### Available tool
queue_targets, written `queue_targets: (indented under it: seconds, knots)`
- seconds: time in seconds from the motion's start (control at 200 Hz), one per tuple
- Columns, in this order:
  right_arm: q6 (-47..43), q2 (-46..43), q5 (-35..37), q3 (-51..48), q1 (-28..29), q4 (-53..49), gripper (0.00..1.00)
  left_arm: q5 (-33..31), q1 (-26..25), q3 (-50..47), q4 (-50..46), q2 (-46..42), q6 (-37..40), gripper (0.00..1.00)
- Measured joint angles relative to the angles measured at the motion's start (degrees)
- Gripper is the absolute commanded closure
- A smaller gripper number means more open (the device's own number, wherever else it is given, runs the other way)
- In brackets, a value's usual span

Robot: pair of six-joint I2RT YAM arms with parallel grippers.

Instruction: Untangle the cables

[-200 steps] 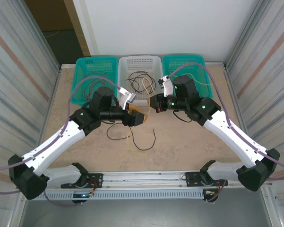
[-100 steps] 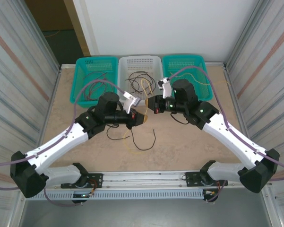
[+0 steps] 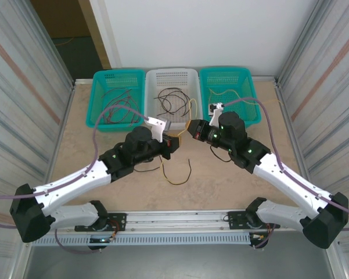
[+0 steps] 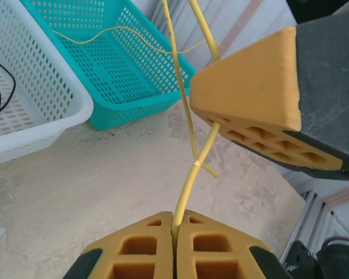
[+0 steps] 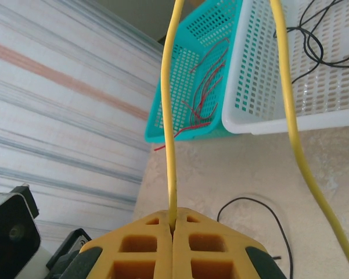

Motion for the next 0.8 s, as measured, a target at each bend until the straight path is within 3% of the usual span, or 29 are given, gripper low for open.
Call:
queue_targets:
  seconds: [0.185,0.381,0.531,0.797]
  knots:
    - [0.1,1.0,1.8,0.3,-1.8,-0.9,0.48,-3.8,0.3,0.0,0.7,1.6,-4.4,1.00]
    - [-5.3,1.0,0.9,5.9,-6.3,-8.3,0.24,-4.0,3.7,2.9,-2.2,1.9,-7.4,1.00]
    - [-11.6,2.0,-2.9,11.5,-6.3,-13.5,0.24,-2.4,8.0,8.0,-5.6,1.9,-9.4,1.00]
    - [-18.7,8.8,-6.6,12.7,0.0,-17.9,0.24,-2.7,12.0,15.0,-9.6,3.9,-12.4,1.00]
